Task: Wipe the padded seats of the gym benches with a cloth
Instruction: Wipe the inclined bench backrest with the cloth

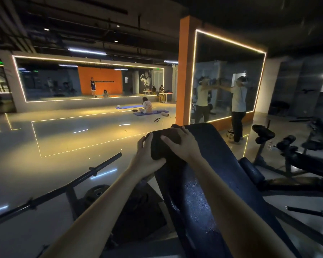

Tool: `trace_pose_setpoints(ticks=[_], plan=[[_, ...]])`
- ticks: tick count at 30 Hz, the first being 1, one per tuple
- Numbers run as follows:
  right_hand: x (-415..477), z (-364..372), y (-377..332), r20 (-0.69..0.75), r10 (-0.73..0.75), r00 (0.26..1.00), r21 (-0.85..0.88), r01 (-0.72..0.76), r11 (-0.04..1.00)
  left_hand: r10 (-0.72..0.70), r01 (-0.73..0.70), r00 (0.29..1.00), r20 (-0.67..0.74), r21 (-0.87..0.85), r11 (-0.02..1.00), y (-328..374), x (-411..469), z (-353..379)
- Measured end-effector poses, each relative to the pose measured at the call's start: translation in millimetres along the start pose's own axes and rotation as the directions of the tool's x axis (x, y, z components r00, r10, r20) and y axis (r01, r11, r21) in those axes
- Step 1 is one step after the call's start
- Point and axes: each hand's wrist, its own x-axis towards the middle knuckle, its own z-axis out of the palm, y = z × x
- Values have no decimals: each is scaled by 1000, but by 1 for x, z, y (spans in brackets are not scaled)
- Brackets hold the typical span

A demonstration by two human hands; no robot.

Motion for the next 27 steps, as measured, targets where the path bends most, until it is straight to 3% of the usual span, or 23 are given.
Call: trace_pose_setpoints(ticks=[5,12,14,17,19,25,27], plan=[[3,13,-23,-91,-113,989,-83,106,991,-6,6,1000,1,22,1000,0,2,-2],[-17,8,-29,182,-422,888,-43,435,899,-14,9,999,-37,-125,992,5,-7,-6],[-8,-8,-9,190,-360,913,-104,383,918,-20,19,1000,-8,-109,994,9,-10,-7],[8,-25,24,36,-136,990,-120,139,983,-40,42,999,23,-86,995,13,-11,-11],[9,-21,28,-9,-79,997,-114,77,990,-64,65,998,17,-91,994,13,-9,-15],[-32,15,-16,129,-370,920,-2,373,928,-131,113,983,-132,-136,984,9,6,-23],[-36,14,-16,142,-420,896,-4,425,905,-189,153,970,-153,-220,963,12,9,-25]])
